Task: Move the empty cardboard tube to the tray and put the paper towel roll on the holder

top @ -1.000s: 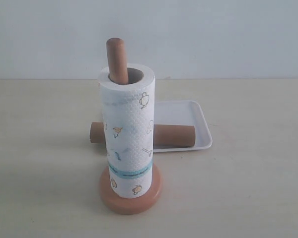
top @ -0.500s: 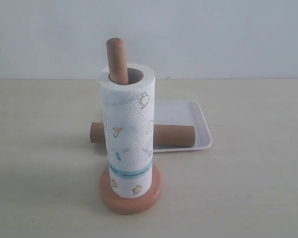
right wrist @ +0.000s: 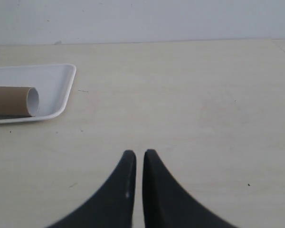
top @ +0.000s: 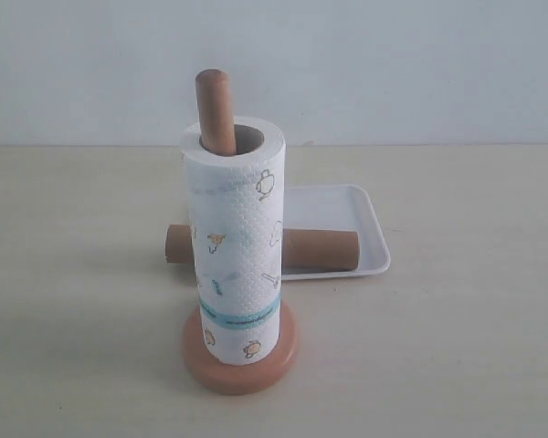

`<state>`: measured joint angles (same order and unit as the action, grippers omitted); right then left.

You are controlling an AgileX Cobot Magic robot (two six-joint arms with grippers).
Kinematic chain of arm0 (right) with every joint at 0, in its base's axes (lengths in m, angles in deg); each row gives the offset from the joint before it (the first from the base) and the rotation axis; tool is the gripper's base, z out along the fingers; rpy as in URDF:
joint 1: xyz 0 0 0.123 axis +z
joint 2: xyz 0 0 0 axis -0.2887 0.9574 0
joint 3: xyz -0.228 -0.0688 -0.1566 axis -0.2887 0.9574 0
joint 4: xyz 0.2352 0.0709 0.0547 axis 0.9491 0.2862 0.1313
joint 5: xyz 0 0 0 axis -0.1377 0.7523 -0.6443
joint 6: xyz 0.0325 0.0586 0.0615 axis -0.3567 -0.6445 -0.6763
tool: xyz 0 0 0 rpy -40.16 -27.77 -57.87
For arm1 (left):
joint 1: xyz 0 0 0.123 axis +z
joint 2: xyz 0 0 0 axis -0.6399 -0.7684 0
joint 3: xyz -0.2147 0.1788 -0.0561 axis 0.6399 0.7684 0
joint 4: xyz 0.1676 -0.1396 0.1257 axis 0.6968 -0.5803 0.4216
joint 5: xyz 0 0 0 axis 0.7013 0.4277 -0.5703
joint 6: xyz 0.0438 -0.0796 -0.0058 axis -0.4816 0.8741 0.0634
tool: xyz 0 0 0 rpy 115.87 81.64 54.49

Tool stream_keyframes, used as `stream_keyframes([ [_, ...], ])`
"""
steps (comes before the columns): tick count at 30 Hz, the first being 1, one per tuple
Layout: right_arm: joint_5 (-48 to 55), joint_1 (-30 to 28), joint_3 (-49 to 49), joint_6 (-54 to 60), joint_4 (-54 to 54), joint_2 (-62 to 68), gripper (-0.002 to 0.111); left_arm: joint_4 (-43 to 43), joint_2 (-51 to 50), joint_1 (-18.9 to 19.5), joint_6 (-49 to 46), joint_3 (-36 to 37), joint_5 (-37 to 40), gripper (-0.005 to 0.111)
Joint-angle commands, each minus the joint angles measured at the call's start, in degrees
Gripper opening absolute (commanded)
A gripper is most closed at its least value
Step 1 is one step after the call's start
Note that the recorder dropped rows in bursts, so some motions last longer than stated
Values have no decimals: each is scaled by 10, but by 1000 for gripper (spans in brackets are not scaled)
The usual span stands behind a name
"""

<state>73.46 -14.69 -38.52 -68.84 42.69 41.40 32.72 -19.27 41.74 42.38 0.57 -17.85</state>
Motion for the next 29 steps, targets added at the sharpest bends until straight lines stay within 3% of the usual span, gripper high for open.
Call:
stream_keyframes([
  [1,-2,-3,0,-2,0,-3,5,1,1,1,4,2,-8,4],
  [29,-2,-3,0,-9,0,-3,5,1,1,1,4,2,-8,4],
])
